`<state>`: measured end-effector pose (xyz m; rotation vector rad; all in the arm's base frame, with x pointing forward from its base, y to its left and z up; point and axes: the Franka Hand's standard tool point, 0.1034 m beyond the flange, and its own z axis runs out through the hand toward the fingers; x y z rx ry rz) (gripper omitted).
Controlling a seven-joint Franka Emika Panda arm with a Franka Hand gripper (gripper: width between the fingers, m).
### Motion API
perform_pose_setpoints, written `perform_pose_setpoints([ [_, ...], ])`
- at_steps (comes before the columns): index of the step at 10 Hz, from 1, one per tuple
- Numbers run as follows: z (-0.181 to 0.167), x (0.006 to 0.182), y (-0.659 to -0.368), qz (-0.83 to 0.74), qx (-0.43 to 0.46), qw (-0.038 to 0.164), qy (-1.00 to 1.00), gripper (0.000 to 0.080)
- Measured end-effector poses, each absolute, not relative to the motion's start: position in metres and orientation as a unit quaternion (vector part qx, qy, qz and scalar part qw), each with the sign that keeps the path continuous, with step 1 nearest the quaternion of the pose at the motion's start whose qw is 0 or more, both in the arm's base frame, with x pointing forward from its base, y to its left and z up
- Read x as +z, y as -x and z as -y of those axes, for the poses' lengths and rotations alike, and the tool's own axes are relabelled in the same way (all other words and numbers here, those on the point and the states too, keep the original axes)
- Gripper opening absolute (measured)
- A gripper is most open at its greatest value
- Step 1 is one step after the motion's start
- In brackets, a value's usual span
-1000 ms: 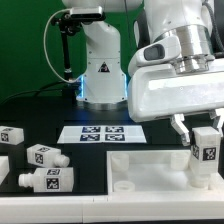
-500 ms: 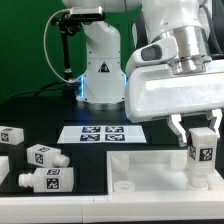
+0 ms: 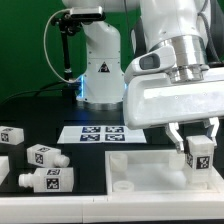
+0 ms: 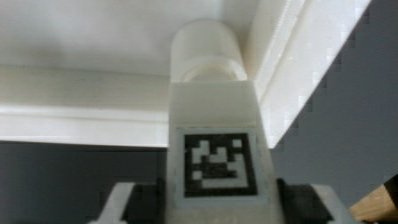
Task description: Assemble one leg
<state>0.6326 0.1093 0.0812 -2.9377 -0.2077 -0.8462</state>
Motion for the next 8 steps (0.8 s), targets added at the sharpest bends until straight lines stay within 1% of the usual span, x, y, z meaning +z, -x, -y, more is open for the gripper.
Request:
perform_pose_setpoints([
  [2,-0.11,0.082,-0.632,0.07,-0.291,0.036,0.953,0.0285],
  [4,-0.11,0.08,-0.632,0.071,-0.283,0.037,0.956,0.0287],
  [5,-0.111,0.081,-0.632,0.072,-0.269,0.039,0.96,0.0505],
  [6,-0.105,0.086,-0.634,0.066,-0.256,0.04,0.964,0.0505],
  [7,-0.108,0.089,-0.636,0.059,-0.234,0.046,0.969,0.0614],
  [8,-0.115,0.092,-0.64,0.054,-0.185,0.055,0.98,0.0644],
])
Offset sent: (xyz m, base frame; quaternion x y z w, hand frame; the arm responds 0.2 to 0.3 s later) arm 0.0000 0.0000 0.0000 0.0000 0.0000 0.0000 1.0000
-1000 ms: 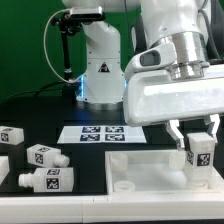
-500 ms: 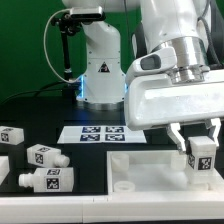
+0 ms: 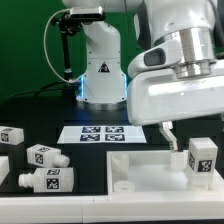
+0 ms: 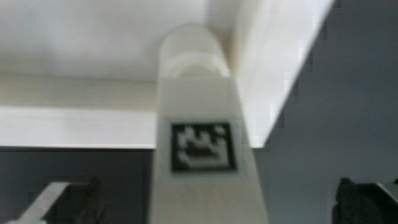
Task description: Assemble one leg
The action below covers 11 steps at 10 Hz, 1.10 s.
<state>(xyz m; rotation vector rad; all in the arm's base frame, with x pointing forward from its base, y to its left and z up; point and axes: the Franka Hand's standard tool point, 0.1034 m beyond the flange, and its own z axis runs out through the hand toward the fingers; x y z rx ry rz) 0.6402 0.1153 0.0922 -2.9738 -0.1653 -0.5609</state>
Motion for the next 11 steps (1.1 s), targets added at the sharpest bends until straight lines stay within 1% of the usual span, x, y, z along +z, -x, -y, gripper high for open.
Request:
perform_pose_setpoints([
  [1,-0.116,0.094,-0.647,0.048,-0.164,0.059,0.984,0.0644],
  [3,-0.119,0.09,-0.647,0.031,-0.088,0.069,0.993,0.0648],
  [4,-0.118,0.088,-0.647,0.038,-0.057,0.07,0.995,0.0649],
  [5,-0.11,0.085,-0.645,0.04,-0.032,0.07,0.996,0.0649],
  [6,-0.105,0.082,-0.639,0.04,0.01,0.072,0.997,0.0649],
  [7,-0.105,0.082,-0.643,0.04,0.018,0.073,0.996,0.0649],
  [8,-0.106,0.083,-0.645,0.04,0.009,0.072,0.997,0.0505],
  [9,-0.106,0.082,-0.645,0.032,0.009,0.073,0.997,0.0505],
  [10,-0.106,0.082,-0.645,0.03,0.009,0.073,0.997,0.0355],
  [11,-0.106,0.082,-0.645,0.018,0.01,0.073,0.997,0.0284],
])
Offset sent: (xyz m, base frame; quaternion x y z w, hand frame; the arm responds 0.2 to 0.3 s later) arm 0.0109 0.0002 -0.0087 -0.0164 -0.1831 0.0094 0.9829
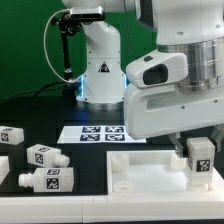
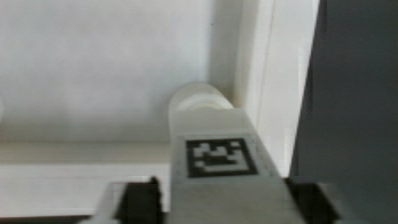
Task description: Assemble one leg
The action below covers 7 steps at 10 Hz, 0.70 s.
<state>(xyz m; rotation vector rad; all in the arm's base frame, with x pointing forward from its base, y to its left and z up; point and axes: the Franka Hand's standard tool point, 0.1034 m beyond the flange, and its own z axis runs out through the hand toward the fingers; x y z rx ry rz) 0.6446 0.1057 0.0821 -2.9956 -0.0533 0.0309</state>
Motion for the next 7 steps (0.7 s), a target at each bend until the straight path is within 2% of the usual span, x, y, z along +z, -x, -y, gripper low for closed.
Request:
perform_pose_setpoints([
  [3,-0.1058,0.0821,-0.6448,-0.077,0.017,0.072,0.994,0.0284],
  [6,-0.1075,0.0819,-0.6378,-0.284,-0.003,0.067,0.956,0.0284],
  [7,-0.1072,0.082,-0.6401,-0.373,-0.002,0.074,0.925,0.0284],
])
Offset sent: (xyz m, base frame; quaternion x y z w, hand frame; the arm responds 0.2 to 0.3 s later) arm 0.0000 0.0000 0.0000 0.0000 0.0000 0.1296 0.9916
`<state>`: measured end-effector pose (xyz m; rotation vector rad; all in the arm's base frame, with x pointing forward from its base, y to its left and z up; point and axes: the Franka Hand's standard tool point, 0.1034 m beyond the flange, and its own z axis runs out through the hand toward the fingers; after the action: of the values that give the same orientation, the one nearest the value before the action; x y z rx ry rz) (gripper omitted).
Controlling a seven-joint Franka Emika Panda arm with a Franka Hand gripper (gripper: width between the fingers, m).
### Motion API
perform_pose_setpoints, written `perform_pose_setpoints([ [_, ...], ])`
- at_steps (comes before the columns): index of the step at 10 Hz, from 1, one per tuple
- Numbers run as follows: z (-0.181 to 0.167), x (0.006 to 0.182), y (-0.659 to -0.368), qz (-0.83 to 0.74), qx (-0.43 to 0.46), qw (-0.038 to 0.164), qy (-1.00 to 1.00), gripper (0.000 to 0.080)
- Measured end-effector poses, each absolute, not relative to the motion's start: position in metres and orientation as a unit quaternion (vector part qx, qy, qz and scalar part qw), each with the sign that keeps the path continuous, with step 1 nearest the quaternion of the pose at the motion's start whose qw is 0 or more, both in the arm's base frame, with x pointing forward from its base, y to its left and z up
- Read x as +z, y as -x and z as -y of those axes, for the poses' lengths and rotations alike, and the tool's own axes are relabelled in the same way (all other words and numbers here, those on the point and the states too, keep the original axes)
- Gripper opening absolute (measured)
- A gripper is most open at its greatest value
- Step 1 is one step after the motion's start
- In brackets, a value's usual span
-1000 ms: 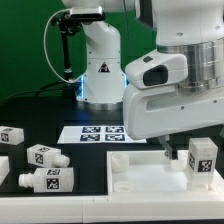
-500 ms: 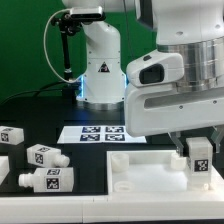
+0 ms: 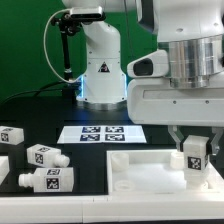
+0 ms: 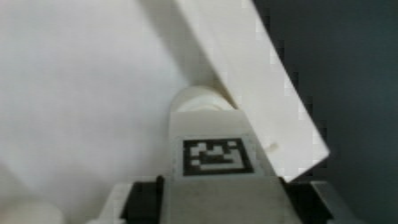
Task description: Assemble one leg
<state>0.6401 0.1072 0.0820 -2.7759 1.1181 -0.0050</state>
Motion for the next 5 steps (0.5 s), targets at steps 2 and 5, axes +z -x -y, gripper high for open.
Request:
perform_pose_setpoints([
  [2,-0.1083,0.0809,-0.639,-0.511,0.006,0.088,0.855,0.0285],
  [5,-0.1087,0.0809,-0.6387,-0.564,0.014,0.091,0.821,0.0285],
])
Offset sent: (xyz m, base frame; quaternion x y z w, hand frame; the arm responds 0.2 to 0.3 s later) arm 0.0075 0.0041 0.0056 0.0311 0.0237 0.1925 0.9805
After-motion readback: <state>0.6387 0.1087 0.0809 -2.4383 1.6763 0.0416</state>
